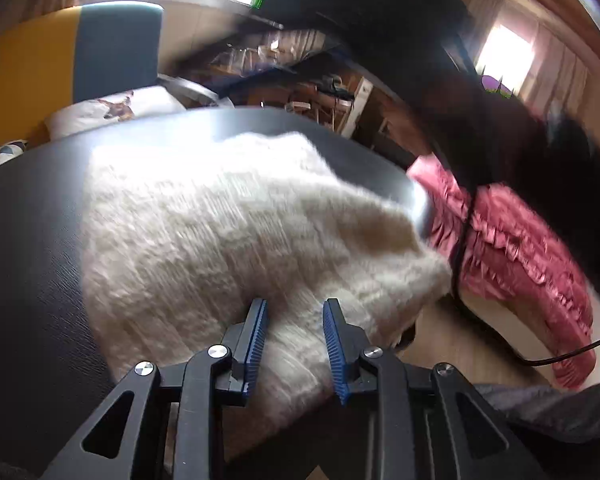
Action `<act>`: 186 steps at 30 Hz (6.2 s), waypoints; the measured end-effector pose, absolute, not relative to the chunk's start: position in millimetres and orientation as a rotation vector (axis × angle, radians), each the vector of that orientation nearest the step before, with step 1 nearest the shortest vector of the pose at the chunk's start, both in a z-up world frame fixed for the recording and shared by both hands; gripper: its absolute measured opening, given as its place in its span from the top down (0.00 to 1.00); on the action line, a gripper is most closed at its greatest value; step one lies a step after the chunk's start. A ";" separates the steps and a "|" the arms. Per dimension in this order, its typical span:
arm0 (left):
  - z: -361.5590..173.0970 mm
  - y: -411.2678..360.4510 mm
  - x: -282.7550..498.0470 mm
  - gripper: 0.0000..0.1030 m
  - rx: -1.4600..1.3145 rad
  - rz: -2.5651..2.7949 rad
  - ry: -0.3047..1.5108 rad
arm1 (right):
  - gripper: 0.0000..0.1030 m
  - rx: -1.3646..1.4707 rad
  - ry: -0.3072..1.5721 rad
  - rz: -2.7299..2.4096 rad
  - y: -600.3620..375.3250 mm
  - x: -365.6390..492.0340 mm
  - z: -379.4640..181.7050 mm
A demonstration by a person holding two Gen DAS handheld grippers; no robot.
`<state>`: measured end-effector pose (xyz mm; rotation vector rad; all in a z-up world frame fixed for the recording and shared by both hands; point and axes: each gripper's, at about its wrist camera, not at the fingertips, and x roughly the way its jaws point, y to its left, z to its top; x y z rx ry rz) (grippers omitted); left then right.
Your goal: Fold clothes
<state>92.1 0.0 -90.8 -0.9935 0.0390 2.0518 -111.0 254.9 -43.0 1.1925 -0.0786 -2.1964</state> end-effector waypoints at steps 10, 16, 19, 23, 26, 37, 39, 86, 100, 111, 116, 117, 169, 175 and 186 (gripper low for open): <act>-113.8 7.7 84.2 0.72 -1.010 2.051 0.042 | 0.40 1.555 0.165 -1.964 143.6 -193.5 -159.1; -102.8 -13.2 95.5 0.71 -0.985 2.077 0.039 | 0.36 1.504 0.250 -2.024 136.6 -191.6 -161.1; -95.0 -26.2 100.3 0.70 -0.980 2.090 0.021 | 0.34 1.487 0.200 -2.038 142.5 -192.2 -158.8; -84.6 -43.6 106.7 0.69 -0.974 2.106 -0.003 | 0.32 1.449 0.096 -2.085 159.9 -188.3 -141.1; -75.2 -65.7 109.5 0.69 -0.977 2.131 -0.072 | 0.25 1.361 -0.062 -2.141 187.3 -174.9 -115.1; -61.8 -88.7 26.2 0.69 -1.007 2.291 -0.257 | 0.18 1.148 -0.337 -2.201 284.8 -48.9 -77.2; -57.1 -89.2 17.5 0.68 -1.011 2.298 -0.265 | 0.18 1.118 -0.347 -2.191 292.8 -28.8 -82.1; -147.3 31.2 -104.5 0.42 -1.341 1.955 -0.561 | 0.31 1.349 -0.734 -2.152 332.7 0.7 -175.6; -132.8 56.3 -104.0 0.53 -1.374 1.986 -0.444 | 0.03 1.299 -0.706 -2.116 308.2 10.2 -172.5; -79.2 117.2 -93.0 0.60 -1.076 1.953 -0.272 | 0.50 1.261 -0.701 -2.319 330.8 38.2 -149.8; -53.9 171.9 -112.4 0.60 -0.999 1.876 -0.226 | 0.50 1.212 -0.718 -2.423 368.0 45.6 -127.7; -47.9 185.3 -116.8 0.60 -0.982 1.862 -0.216 | 0.50 1.197 -0.723 -2.450 377.3 46.6 -121.7; -82.1 363.1 -204.3 0.44 -1.266 1.962 0.082 | 0.34 1.213 -0.485 -2.725 504.4 46.1 -154.8; -45.2 322.7 -180.7 0.45 -1.140 2.160 0.129 | 0.33 1.221 -0.480 -2.759 506.3 42.6 -144.7; 33.6 267.3 -59.1 0.44 -0.840 2.506 0.291 | 0.00 0.995 -0.351 -3.091 446.7 57.6 -77.1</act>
